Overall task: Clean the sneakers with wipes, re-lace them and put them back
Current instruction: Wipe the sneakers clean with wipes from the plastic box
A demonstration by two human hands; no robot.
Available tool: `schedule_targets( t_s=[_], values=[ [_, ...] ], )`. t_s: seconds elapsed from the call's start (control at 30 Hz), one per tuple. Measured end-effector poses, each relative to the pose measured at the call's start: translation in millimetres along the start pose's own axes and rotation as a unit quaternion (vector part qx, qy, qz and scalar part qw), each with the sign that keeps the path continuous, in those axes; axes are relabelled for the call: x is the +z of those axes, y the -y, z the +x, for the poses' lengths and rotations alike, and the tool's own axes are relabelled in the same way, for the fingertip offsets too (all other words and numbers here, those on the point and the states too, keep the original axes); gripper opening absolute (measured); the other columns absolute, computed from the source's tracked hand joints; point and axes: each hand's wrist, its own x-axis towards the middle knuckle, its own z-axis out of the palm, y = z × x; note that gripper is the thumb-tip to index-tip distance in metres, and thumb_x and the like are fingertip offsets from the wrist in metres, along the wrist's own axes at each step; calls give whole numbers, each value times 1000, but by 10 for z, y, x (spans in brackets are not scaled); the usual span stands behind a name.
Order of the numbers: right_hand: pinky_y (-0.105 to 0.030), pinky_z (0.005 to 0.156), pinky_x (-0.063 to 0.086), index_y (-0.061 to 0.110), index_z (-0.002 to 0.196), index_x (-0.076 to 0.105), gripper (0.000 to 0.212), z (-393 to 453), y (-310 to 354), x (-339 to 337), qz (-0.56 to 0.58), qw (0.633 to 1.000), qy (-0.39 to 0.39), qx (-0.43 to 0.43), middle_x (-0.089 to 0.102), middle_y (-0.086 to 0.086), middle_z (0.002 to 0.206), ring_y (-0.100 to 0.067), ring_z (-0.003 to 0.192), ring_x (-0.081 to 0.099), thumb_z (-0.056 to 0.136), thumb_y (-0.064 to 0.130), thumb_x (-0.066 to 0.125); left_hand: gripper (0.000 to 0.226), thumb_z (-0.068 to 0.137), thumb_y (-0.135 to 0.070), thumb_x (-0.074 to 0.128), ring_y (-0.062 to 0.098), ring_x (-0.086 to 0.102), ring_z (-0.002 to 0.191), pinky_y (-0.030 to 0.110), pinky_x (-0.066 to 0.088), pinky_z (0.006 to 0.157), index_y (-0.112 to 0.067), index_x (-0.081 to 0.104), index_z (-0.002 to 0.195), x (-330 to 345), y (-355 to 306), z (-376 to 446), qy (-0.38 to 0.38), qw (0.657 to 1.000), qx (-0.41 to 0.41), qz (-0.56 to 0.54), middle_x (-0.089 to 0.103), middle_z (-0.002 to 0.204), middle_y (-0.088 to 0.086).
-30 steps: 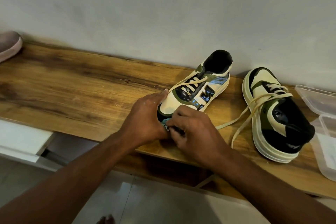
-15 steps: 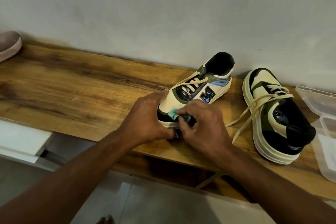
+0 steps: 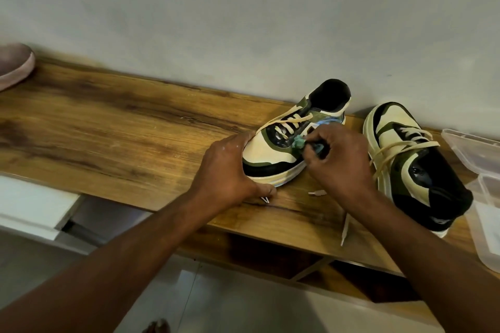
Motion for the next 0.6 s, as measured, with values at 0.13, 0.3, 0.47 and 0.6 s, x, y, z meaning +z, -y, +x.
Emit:
schedule_targets(
  t_s=[0.13, 0.3, 0.47, 0.6],
  values=[
    [-16, 76, 52, 16, 94, 76, 16, -134, 186, 130, -9, 1000, 6, -1, 70, 3, 94, -6, 85, 59, 83, 4, 78, 107, 40, -62, 95, 9, 65, 105, 36, 60, 87, -28, 63, 136, -29, 26, 19, 18, 1000, 2, -5, 71, 121, -13],
    [-20, 76, 53, 12, 99, 74, 22, -298, 385, 240, 43, 993, 70, -83, 67, -1, 99, -9, 87, 61, 81, 0, 77, 94, 43, -51, 92, 2, 68, 94, 33, 61, 78, -29, 65, 131, -82, 50, 22, 40, 998, 9, -41, 73, 110, -15],
    [-24, 74, 54, 16, 89, 74, 18, -82, 142, 48, 17, 1000, 21, -10, 69, 3, 93, -9, 84, 62, 80, 2, 79, 111, 39, -63, 94, 2, 66, 105, 30, 60, 88, -29, 62, 139, -140, 69, 65, 55, 998, 16, -23, 72, 122, -16],
    [-29, 73, 57, 17, 87, 73, 14, -119, 160, 57, 10, 1000, 5, 11, 70, 5, 90, -8, 83, 62, 81, 6, 79, 115, 39, -64, 95, 4, 64, 109, 29, 59, 89, -28, 60, 142, -169, 71, 79, 68, 998, 16, -7, 70, 126, -15]
  ],
)
